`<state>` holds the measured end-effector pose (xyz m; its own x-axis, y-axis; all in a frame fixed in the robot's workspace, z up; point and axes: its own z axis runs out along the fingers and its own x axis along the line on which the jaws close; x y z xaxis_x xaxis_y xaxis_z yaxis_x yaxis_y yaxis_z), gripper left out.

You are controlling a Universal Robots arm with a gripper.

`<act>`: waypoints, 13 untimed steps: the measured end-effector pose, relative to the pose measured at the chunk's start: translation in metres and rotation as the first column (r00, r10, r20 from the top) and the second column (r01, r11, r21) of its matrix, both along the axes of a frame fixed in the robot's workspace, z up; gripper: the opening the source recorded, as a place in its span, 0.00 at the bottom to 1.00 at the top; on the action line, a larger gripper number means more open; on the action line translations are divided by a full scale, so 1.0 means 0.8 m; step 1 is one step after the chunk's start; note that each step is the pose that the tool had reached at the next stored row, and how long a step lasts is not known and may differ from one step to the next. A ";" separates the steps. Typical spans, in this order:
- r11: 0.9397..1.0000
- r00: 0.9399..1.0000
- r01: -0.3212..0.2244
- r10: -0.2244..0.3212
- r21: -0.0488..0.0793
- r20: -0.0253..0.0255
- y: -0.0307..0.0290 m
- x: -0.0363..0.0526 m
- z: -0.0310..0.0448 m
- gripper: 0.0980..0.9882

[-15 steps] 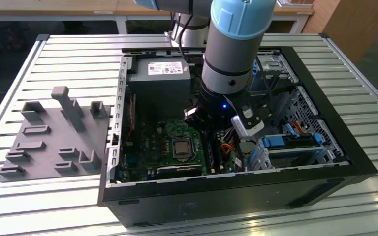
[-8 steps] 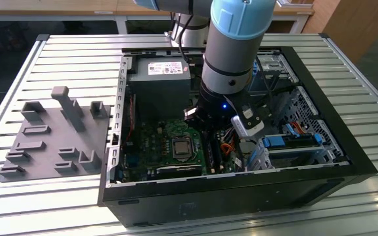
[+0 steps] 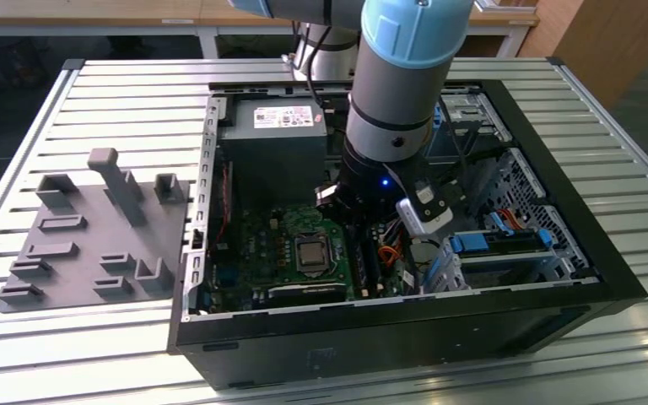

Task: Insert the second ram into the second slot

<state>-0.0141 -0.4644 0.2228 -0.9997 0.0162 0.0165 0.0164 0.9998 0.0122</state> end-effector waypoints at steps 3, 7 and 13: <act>1.000 1.000 0.000 0.000 0.000 0.000 0.0000 0.000 -0.0001 0.02; 1.000 1.000 0.011 -0.011 0.000 0.000 -0.0003 0.001 -0.0002 0.02; 1.000 1.000 0.015 -0.015 0.000 0.000 -0.0005 0.001 -0.0011 0.02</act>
<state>-0.0136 -0.4647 0.2219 -0.9994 0.0316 0.0164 0.0318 0.9994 0.0125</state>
